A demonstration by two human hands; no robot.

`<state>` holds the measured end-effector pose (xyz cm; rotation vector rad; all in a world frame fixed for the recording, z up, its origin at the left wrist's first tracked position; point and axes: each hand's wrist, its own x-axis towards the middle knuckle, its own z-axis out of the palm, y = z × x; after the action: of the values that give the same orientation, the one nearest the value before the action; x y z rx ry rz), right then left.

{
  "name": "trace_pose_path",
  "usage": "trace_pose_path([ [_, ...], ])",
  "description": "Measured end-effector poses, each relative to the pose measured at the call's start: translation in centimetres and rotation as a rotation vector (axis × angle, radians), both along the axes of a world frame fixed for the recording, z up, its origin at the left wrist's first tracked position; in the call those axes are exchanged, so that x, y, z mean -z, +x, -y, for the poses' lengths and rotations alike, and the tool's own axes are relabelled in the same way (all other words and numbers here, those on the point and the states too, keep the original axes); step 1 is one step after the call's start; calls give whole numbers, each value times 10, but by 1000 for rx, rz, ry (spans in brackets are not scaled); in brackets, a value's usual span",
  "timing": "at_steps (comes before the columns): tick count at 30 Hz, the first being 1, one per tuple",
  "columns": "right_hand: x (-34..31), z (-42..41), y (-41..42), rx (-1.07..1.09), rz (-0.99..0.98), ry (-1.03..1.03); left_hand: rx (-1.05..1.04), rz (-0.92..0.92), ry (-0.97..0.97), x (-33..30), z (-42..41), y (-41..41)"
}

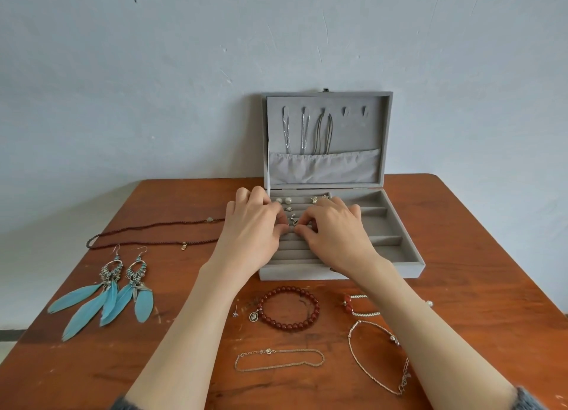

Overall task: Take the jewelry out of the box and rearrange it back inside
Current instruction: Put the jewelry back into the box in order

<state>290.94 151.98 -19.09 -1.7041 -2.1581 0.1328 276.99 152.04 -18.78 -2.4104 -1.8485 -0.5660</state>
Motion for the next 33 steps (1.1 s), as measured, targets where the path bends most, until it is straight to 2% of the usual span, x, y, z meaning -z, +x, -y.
trace_pose_path([
  [4,0,1,-1,-5,-37,34,14,-8,7,2,0,0],
  [10,2,6,1,-41,17,94,57,-10,-11,0,3,-4],
  [14,8,12,5,-61,14,175,108,-43,-74,-3,11,-10],
  [20,5,20,8,-80,47,116,130,-86,-147,-3,18,-16],
  [24,8,22,11,-50,62,108,121,-116,-86,0,23,-15],
  [28,8,32,12,-17,55,184,134,-87,25,-6,35,-22],
  [33,8,60,3,-75,-19,229,68,-80,-52,-12,69,-45],
])
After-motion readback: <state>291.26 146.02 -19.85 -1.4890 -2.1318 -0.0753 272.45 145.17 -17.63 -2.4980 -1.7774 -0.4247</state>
